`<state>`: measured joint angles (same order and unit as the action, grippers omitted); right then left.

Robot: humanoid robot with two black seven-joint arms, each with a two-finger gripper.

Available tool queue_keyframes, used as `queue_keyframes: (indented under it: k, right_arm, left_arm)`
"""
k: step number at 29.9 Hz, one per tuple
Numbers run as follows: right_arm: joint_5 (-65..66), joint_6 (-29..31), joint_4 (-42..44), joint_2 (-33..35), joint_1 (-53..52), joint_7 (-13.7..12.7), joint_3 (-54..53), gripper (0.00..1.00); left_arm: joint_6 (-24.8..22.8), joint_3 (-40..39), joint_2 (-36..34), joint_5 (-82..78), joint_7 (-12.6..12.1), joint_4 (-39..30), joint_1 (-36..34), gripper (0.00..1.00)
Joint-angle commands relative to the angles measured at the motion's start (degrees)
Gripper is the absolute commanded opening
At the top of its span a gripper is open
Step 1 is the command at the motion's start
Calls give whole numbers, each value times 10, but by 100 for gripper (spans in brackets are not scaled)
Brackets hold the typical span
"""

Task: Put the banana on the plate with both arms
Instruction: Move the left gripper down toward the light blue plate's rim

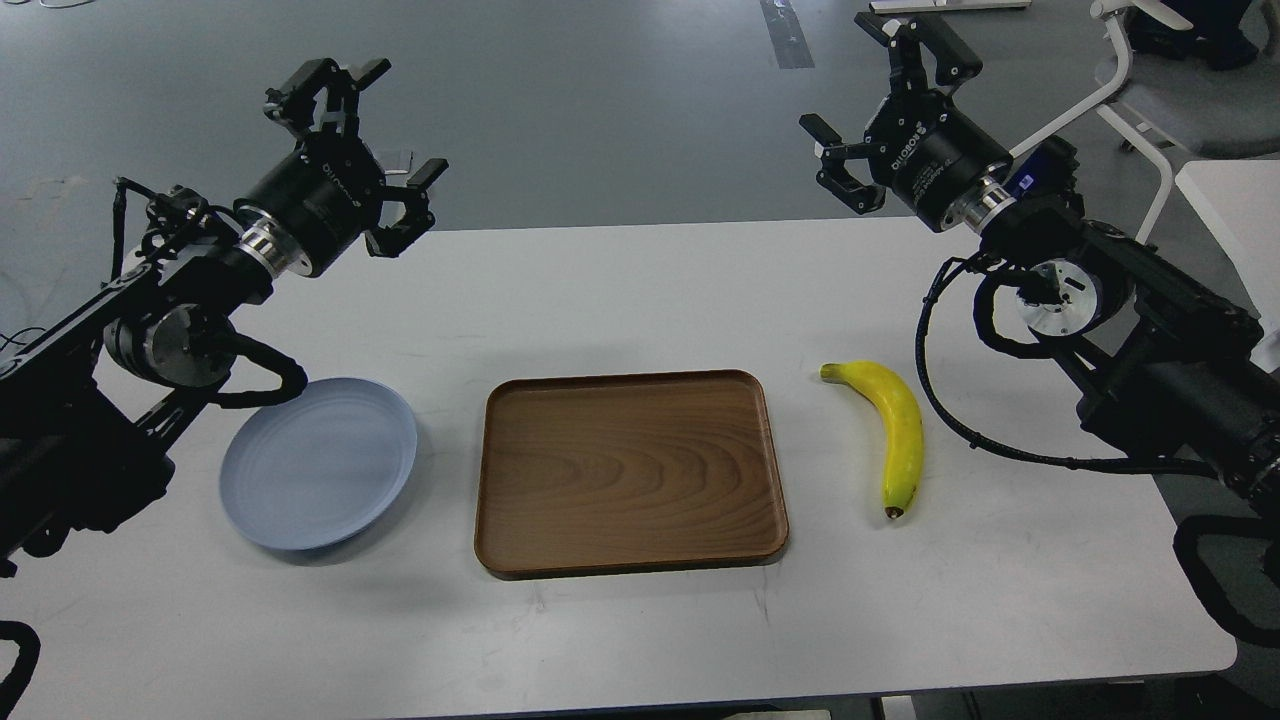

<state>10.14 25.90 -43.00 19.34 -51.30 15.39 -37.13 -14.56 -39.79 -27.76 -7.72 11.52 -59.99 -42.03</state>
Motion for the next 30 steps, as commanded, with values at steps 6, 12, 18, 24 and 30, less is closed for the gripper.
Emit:
queue_keyframes:
  k: [6, 12, 18, 24, 30]
  right_arm:
    - [1, -2, 1, -27, 18, 0, 17, 100]
    - [4, -1, 3, -28, 17, -4, 30, 100]
    - [4, -5, 3, -28, 14, -5, 52, 100]
    - [4, -9, 4, -28, 11, -6, 51, 100]
    - [4, -17, 5, -29, 8, -6, 51, 100]
  left_arm:
    - [2, -2, 18, -11, 71, -5, 54, 98]
    - [1, 1, 20, -12, 71, -5, 62, 98]
    - [6, 10, 31, -23, 65, -4, 63, 98]
    - [9, 11, 30, -27, 57, -1, 64, 98]
    - [20, 17, 23, -22, 4, -2, 66, 98]
